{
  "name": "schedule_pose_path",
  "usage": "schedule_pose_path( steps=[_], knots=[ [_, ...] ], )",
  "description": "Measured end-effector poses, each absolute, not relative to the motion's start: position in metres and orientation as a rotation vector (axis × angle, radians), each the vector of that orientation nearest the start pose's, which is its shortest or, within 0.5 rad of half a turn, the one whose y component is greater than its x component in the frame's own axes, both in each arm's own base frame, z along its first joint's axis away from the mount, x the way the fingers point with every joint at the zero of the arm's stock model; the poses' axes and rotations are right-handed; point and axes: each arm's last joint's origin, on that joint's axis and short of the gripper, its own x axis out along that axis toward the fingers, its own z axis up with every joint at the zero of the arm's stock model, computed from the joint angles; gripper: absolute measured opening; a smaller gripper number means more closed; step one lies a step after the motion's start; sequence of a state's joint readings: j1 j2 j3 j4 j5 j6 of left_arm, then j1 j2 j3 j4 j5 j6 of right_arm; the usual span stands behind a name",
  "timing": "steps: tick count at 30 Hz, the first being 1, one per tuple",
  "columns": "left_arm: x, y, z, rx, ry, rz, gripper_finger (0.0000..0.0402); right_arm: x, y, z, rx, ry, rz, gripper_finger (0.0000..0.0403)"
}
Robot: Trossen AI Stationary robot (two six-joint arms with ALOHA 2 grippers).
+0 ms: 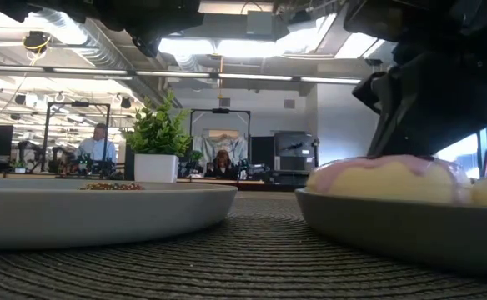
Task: Pick & Place donuts
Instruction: Put the large pink donut on the dark grey plate, then put the large black donut on the dark grey plate
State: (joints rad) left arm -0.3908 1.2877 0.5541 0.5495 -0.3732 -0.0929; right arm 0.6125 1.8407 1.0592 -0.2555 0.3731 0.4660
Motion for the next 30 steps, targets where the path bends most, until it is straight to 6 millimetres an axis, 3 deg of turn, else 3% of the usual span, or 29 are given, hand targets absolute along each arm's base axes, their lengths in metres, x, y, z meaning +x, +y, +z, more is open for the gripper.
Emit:
schedule_pose_path(
  steps=[6, 14, 22, 30],
  knots=[
    [0.246, -0.09, 0.22, -0.024, 0.171, -0.01, 0.0101, 0.295, 0.195, 0.146, -0.064, 0.944, 0.002, 0.0012],
    [0.246, -0.09, 0.22, -0.023, 0.171, -0.01, 0.01, 0.296, 0.196, 0.14, -0.07, 0.952, -0.001, 0.0046],
    [0.246, -0.09, 0.22, -0.025, 0.173, -0.03, 0.01, 0.297, 0.195, 0.142, -0.064, 0.948, -0.008, 0.0129],
    [0.245, -0.092, 0.219, -0.054, 0.191, -0.087, 0.0101, 0.294, 0.194, 0.169, -0.056, 0.972, -0.018, 0.0194]
  ],
)
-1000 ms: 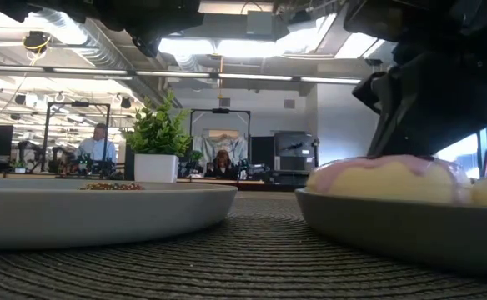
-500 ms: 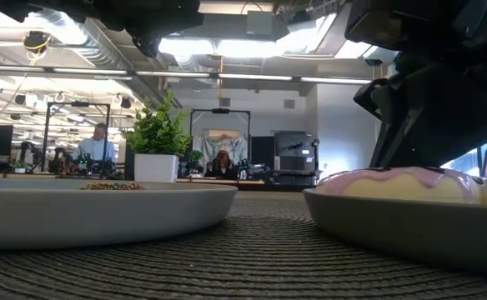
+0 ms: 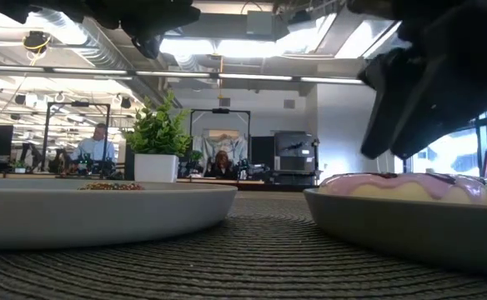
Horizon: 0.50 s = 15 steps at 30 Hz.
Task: Pick & Place donuts
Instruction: Put the large black donut on the dark grey plate
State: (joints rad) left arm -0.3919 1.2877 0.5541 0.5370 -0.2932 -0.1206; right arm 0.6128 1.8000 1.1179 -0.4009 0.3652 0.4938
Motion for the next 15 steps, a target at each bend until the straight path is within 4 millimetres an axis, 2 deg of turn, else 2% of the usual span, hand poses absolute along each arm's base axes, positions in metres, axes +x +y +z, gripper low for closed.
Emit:
schedule_pose_path(
  steps=[3, 7, 11, 15],
  knots=[
    [0.245, -0.094, 0.217, -0.066, 0.208, -0.09, 0.0102, 0.289, 0.192, 0.183, -0.043, 1.015, -0.05, 0.0202],
    [0.242, -0.098, 0.214, -0.129, 0.247, -0.118, 0.0099, 0.271, 0.188, 0.194, -0.011, 1.116, -0.076, 0.0204],
    [0.233, -0.106, 0.205, -0.191, 0.383, -0.182, 0.0099, 0.253, 0.185, 0.21, -0.014, 1.137, -0.119, 0.0204],
    [0.217, -0.108, 0.2, -0.296, 0.561, -0.113, 0.0102, 0.242, 0.177, 0.222, -0.001, 1.078, -0.142, 0.0204]
  ],
)
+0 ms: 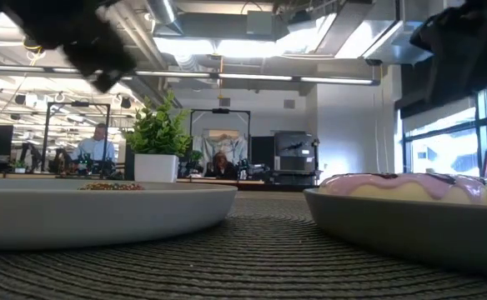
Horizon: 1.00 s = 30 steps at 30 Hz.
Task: Pick & Place donuts
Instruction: Put the large black donut on the dark grey plate
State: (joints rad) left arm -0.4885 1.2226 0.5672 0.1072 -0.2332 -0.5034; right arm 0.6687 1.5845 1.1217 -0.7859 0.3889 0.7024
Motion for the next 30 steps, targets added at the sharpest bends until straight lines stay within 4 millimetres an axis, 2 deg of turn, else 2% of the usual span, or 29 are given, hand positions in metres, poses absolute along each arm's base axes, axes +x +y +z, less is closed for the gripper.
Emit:
schedule_pose_path(
  steps=[6, 9, 12, 18, 22, 25, 30],
  knots=[
    [0.195, -0.12, 0.227, -0.383, 0.87, 0.032, 0.0102, 0.23, 0.162, 0.227, -0.037, 0.992, -0.212, 0.0204],
    [0.184, -0.132, 0.239, -0.381, 1.011, 0.097, 0.0101, 0.228, 0.152, 0.225, -0.056, 0.966, -0.267, 0.0204],
    [0.174, -0.147, 0.243, -0.34, 1.126, 0.116, 0.0099, 0.229, 0.141, 0.219, -0.059, 0.956, -0.315, 0.0204],
    [0.156, -0.182, 0.227, -0.291, 1.363, -0.081, 0.0101, 0.236, 0.124, 0.213, -0.069, 0.985, -0.347, 0.0204],
    [0.15, -0.203, 0.216, -0.299, 1.398, -0.127, 0.0102, 0.243, 0.121, 0.214, -0.093, 0.962, -0.32, 0.0204],
    [0.15, -0.21, 0.209, -0.287, 1.406, -0.133, 0.0102, 0.247, 0.121, 0.216, -0.114, 0.938, -0.289, 0.0205],
    [0.153, -0.213, 0.199, -0.335, 1.435, -0.046, 0.0101, 0.25, 0.123, 0.218, -0.147, 0.908, -0.249, 0.0205]
  ],
)
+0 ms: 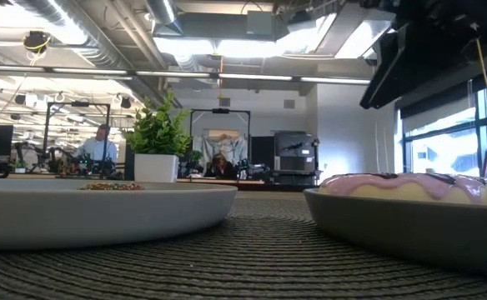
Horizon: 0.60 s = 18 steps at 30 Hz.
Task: Pick & Place donuts
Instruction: Put the large black donut on the dark grey plate
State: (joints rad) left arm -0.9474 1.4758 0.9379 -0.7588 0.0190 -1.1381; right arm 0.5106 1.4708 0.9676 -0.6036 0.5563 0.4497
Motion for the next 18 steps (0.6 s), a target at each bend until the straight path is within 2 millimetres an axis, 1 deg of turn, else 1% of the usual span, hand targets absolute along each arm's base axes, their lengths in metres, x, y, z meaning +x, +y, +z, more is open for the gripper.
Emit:
schedule_pose_path(
  steps=[5, 11, 15, 18],
  knots=[
    [0.153, -0.214, 0.196, -0.299, 1.444, -0.054, 0.0104, 0.253, 0.124, 0.22, -0.166, 0.882, -0.223, 0.0205],
    [0.153, -0.213, 0.196, -0.316, 1.449, -0.033, 0.0107, 0.258, 0.122, 0.222, -0.2, 0.857, -0.202, 0.0204],
    [0.151, -0.212, 0.196, -0.397, 1.466, 0.059, 0.0121, 0.261, 0.118, 0.222, -0.196, 0.851, -0.213, 0.0204],
    [0.149, -0.213, 0.195, -0.416, 1.488, 0.061, 0.0141, 0.266, 0.113, 0.224, -0.211, 0.833, -0.213, 0.0204]
  ],
)
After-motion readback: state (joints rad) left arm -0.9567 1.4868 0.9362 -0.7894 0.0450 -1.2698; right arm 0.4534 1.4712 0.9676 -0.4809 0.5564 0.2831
